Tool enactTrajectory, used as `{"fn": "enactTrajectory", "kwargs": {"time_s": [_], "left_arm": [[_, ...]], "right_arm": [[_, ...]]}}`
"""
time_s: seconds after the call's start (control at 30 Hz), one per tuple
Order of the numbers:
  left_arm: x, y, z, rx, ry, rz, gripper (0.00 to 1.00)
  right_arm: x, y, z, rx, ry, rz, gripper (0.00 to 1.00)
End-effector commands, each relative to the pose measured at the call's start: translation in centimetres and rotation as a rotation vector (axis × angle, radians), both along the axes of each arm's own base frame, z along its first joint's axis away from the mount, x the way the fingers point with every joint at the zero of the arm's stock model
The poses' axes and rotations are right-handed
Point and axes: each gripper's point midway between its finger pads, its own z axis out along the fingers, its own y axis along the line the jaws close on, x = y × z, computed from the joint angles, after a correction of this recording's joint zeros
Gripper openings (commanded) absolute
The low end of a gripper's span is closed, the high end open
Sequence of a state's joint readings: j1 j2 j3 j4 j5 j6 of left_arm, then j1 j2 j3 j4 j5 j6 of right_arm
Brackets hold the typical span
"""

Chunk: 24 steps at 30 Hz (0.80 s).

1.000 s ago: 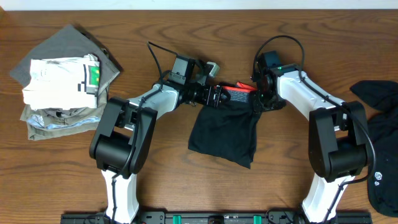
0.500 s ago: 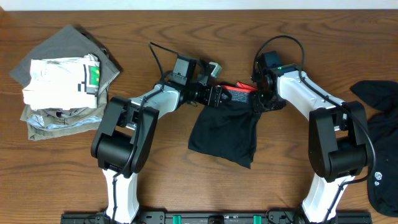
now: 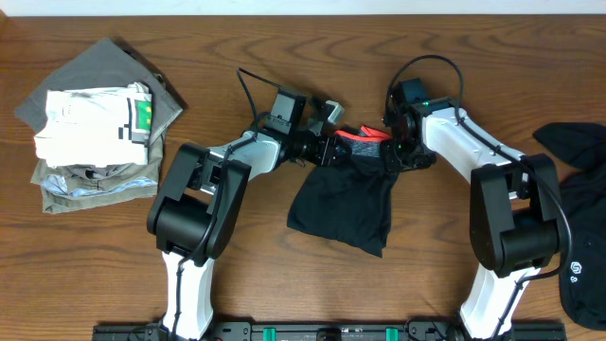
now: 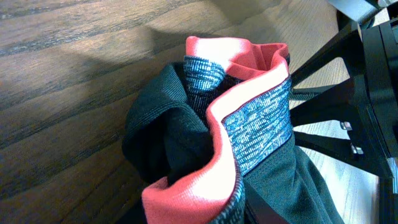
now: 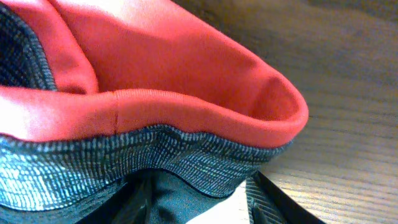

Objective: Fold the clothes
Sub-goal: 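Carry the bundle left with the left gripper toward the clothes stack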

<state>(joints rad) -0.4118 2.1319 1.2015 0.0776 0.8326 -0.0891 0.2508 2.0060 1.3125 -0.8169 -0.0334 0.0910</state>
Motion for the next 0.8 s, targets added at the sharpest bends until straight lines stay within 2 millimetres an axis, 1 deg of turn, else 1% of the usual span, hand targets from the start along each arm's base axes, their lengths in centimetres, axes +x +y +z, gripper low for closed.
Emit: {"fn": "enactTrajectory", "kwargs": {"time_s": [0.0, 0.1, 0.2, 0.33, 0.37, 0.4, 0.43, 0.47, 0.5, 0.53, 0.6, 0.73, 0.77], "left_arm": [[1.0, 0.4, 0.6, -0.005, -0.002, 0.010, 0.27], [2.3, 2.0, 1.7, 0.020, -0.016, 0.060, 0.24], [4.0, 4.7, 3.4, 0.082, -0.071, 0.137, 0.23], [6.3, 9.4, 7.0, 0.149, -0.152, 0.269, 0.23], [6.9, 11.0, 8.1, 0.169, -0.181, 0.306, 0.23], [7.2, 12.0, 8.8, 0.181, -0.197, 0.330, 0.23], [7.7, 13.6, 9.9, 0.201, -0.227, 0.365, 0.22], [8.0, 14.8, 10.6, 0.216, -0.252, 0.386, 0.22], [8.2, 15.7, 11.3, 0.228, -0.273, 0.403, 0.22], [8.6, 17.2, 12.3, 0.248, -0.309, 0.432, 0.22], [9.2, 19.6, 13.6, 0.281, -0.350, 0.487, 0.22], [10.1, 24.7, 15.0, 0.360, -0.407, 0.595, 0.22], [10.2, 25.5, 15.1, 0.369, -0.411, 0.609, 0.22]], "right_arm": [[-0.5, -0.4, -0.4, -0.014, 0.027, -0.020, 0.46], [-0.1, -0.7, 1.6, -0.003, -0.014, -0.031, 0.47], [0.0, -1.2, 4.2, 0.008, -0.062, -0.034, 0.48], [0.2, -2.2, 8.3, 0.026, -0.149, -0.055, 0.49], [0.0, -2.5, 9.4, 0.030, -0.173, -0.060, 0.49], [-0.1, -2.6, 10.1, 0.033, -0.185, -0.063, 0.49], [-0.2, -2.8, 11.0, 0.037, -0.203, -0.069, 0.50], [-0.4, -3.0, 11.7, 0.039, -0.216, -0.073, 0.50], [-0.6, -3.1, 12.3, 0.041, -0.226, -0.075, 0.50], [-0.8, -3.3, 12.9, 0.043, -0.238, -0.078, 0.50], [-1.2, -3.4, 13.8, 0.045, -0.252, -0.080, 0.50], [-2.1, -3.6, 14.9, 0.047, -0.258, -0.080, 0.51], [-2.2, -3.6, 14.9, 0.046, -0.254, -0.080, 0.51]]}}
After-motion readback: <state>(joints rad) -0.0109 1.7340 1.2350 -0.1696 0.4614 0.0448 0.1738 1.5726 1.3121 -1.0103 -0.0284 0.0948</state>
